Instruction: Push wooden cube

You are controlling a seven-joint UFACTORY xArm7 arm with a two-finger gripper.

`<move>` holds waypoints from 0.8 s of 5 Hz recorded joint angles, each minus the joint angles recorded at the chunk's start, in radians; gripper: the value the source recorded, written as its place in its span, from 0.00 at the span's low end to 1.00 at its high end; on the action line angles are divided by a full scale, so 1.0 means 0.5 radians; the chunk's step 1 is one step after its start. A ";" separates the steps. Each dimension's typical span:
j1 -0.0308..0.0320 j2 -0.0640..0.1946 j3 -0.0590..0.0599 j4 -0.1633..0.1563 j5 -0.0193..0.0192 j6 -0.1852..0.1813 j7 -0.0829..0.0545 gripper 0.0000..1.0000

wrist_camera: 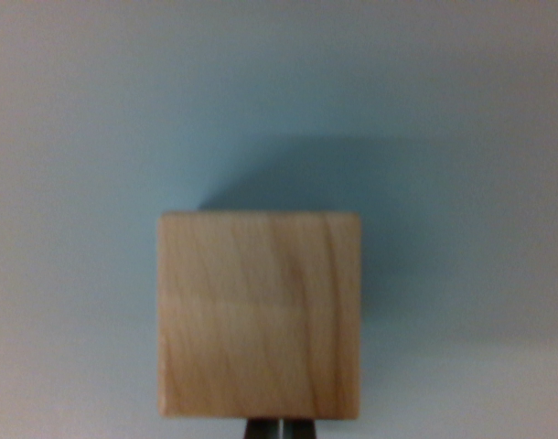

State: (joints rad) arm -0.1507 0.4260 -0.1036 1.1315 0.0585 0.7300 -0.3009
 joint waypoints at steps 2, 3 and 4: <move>0.001 0.053 0.005 0.087 0.0009 0.034 0.008 1.00; 0.002 0.109 0.010 0.179 0.0020 0.070 0.017 1.00; 0.002 0.109 0.010 0.179 0.0020 0.070 0.017 1.00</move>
State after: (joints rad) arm -0.1497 0.4804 -0.0985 1.2210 0.0595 0.7651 -0.2922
